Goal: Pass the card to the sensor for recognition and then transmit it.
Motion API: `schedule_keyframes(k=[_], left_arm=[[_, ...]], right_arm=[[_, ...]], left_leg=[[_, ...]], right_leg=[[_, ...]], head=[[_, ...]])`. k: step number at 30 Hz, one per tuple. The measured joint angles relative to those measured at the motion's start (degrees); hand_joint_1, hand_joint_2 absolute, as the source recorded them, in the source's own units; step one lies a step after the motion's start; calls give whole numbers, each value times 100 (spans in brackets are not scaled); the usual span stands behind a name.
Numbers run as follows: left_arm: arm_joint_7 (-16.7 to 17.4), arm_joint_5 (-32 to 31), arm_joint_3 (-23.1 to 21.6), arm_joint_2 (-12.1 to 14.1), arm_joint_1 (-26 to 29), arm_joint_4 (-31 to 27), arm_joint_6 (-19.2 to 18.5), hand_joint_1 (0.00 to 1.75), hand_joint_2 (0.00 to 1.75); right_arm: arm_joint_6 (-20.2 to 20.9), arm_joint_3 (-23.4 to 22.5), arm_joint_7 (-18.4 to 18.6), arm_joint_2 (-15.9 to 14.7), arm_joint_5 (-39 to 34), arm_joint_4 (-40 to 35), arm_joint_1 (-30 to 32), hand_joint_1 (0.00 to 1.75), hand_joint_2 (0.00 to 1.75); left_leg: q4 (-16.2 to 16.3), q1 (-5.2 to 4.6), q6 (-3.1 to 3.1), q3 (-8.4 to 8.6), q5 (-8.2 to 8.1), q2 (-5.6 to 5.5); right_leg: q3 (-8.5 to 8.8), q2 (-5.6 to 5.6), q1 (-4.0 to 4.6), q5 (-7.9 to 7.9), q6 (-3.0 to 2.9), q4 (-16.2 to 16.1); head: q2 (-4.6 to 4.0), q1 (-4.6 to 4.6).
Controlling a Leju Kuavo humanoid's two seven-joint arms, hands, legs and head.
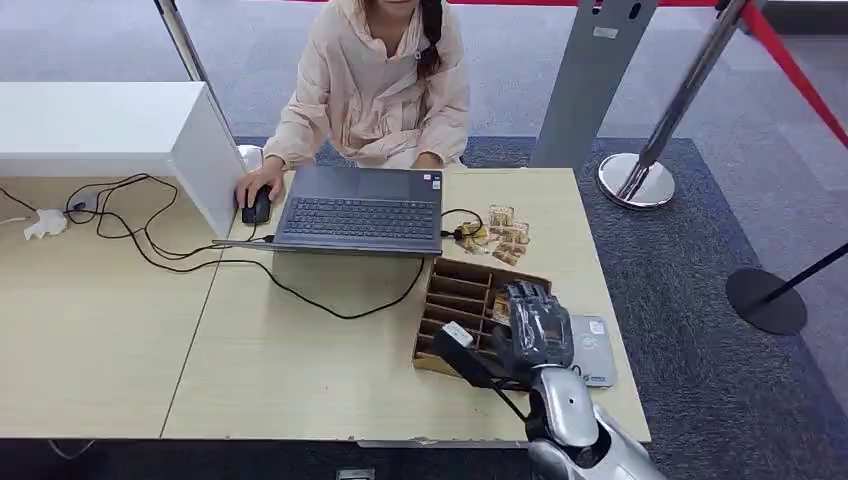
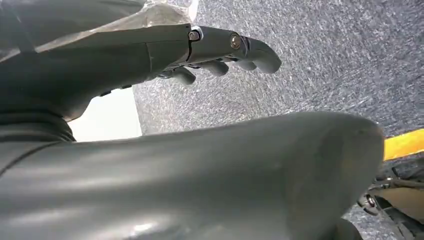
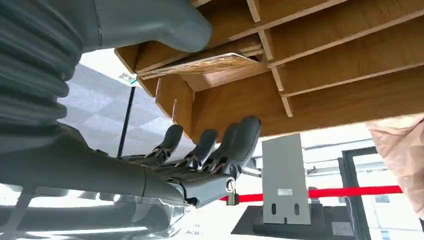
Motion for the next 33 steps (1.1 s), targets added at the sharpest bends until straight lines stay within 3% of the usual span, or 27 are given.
schedule_keyframes(k=[5, 15, 21, 30, 33], left_arm=[[-20, -13, 2, 4, 0, 0, 4, 0, 0], [-20, -33, 0, 15, -1, 0, 46, 0, 0], [-20, -39, 2, 28, -1, 0, 46, 0, 0], [-22, -39, 2, 31, -1, 0, 46, 0, 0], [-24, -39, 2, 31, 0, 0, 48, 0, 0]], right_arm=[[-33, -24, 0, -4, -70, 66, -1, 68, 175], [-120, -22, 0, -7, -157, 168, -6, 110, 175], [-136, -17, 0, -4, -179, 223, -12, 120, 175], [-146, -2, 0, 0, -186, 267, -32, 112, 175], [-162, 11, 0, 0, -186, 273, -31, 117, 175]], left_leg=[[0, 0, 0, 0, 0, 0], [0, 0, 0, -1, 0, 0], [0, 0, 0, 0, 0, 0], [0, 0, 0, 0, 0, 0], [0, 0, 0, 0, 0, 0]], right_leg=[[0, 0, 0, 0, 0, 0], [0, 0, 0, 0, 0, 0], [0, 0, 0, 0, 0, 0], [2, 0, 0, 0, 0, 0], [3, 0, 0, 0, 0, 0]], head=[[0, 0], [0, -2], [0, -2], [0, -2], [0, -2]])
